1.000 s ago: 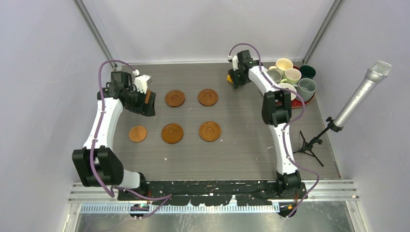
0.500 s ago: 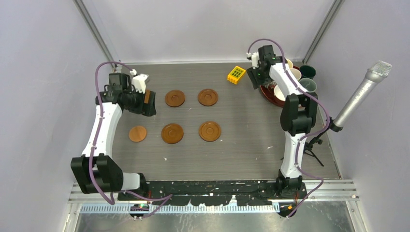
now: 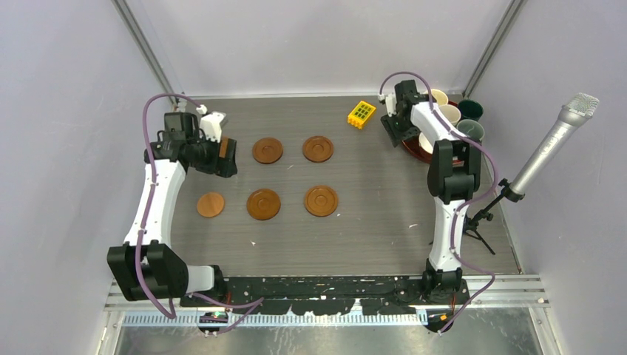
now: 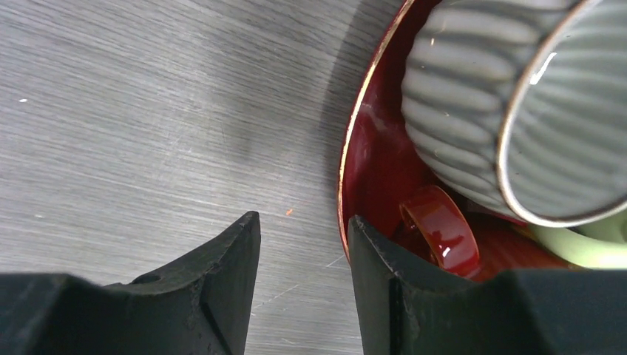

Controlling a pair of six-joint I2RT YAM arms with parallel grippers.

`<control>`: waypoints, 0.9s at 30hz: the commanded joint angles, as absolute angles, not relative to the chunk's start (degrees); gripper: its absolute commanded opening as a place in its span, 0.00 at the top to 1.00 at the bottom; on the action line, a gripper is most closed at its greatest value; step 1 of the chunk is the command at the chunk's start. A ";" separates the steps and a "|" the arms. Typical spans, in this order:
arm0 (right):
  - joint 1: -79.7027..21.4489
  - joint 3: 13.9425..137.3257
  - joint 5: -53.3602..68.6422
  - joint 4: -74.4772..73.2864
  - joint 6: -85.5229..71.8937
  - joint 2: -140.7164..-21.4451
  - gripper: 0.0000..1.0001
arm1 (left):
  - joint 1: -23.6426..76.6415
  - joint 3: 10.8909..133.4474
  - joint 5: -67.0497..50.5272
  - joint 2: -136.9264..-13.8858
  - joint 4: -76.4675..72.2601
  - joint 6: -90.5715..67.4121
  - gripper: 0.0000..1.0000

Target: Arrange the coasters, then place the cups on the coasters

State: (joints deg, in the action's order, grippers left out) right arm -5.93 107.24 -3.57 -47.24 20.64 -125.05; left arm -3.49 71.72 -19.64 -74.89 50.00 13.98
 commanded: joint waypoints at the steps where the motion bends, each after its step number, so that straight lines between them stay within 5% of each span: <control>1: -5.93 106.74 -5.60 -44.13 22.39 -126.66 0.48 | -3.25 71.42 -19.28 -72.74 49.56 14.63 0.16; 15: -4.96 104.03 -1.30 -43.65 23.45 -128.67 0.54 | -3.25 72.82 -18.75 -73.42 51.01 15.90 0.16; 27: -5.58 103.66 5.98 -48.57 24.76 -128.94 0.68 | -3.25 72.67 -19.33 -73.22 50.73 15.86 0.16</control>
